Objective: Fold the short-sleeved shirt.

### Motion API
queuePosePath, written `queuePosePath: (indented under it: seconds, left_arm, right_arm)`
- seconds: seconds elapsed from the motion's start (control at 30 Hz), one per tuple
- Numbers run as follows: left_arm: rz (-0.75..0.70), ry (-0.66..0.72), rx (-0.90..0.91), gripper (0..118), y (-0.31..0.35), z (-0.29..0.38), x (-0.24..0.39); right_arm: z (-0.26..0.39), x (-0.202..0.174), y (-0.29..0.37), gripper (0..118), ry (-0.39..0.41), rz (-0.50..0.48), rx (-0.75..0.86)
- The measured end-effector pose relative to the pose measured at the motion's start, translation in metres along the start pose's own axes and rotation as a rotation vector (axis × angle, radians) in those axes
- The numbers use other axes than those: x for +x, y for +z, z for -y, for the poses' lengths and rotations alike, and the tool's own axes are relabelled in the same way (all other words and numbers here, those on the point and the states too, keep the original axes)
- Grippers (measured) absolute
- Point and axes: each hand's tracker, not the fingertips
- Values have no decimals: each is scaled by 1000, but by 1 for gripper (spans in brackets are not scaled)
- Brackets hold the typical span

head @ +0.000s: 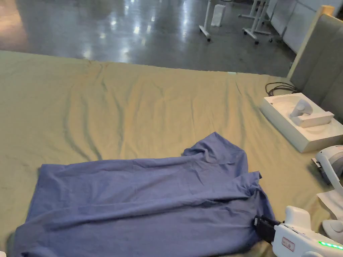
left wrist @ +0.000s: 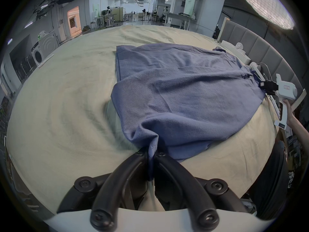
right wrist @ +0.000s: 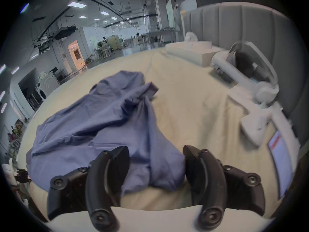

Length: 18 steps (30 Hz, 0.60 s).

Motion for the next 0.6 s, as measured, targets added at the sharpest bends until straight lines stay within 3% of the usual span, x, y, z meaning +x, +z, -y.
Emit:
queuePosePath:
  seconds: [0.03, 0.07, 0.1, 0.17, 0.27, 0.33, 0.47, 0.6]
  left_arm:
    - [-1, 5, 1, 8, 0, 0, 0]
    - [-6, 5, 3, 8, 1, 1, 1]
    - [-10, -4, 6, 8, 1, 2, 3]
    - [-4, -19, 14, 7, 4, 2, 0]
    - [39, -23, 85, 5, 25, 3, -9]
    - [-17, -11, 96, 5, 40, 4, -14]
    - [71, 62, 79, 4, 64, 9, -31]
    - [32, -18, 88, 4, 84, 31, -30]
  right_arm:
    - [2, -10, 5, 41, 45, 47, 25]
    - [1, -13, 12, 32, 72, -7, 56]
    - [0, -16, 13, 10, 108, -28, 48]
    - [-4, -26, 17, 9, 149, 12, 27]
    - [-7, -21, 33, 9, 126, 20, 34]
    - [-5, -18, 55, 9, 111, 23, 43]
    - [19, -16, 111, 9, 86, 8, 54]
    - [55, -29, 167, 9, 83, 4, 31]
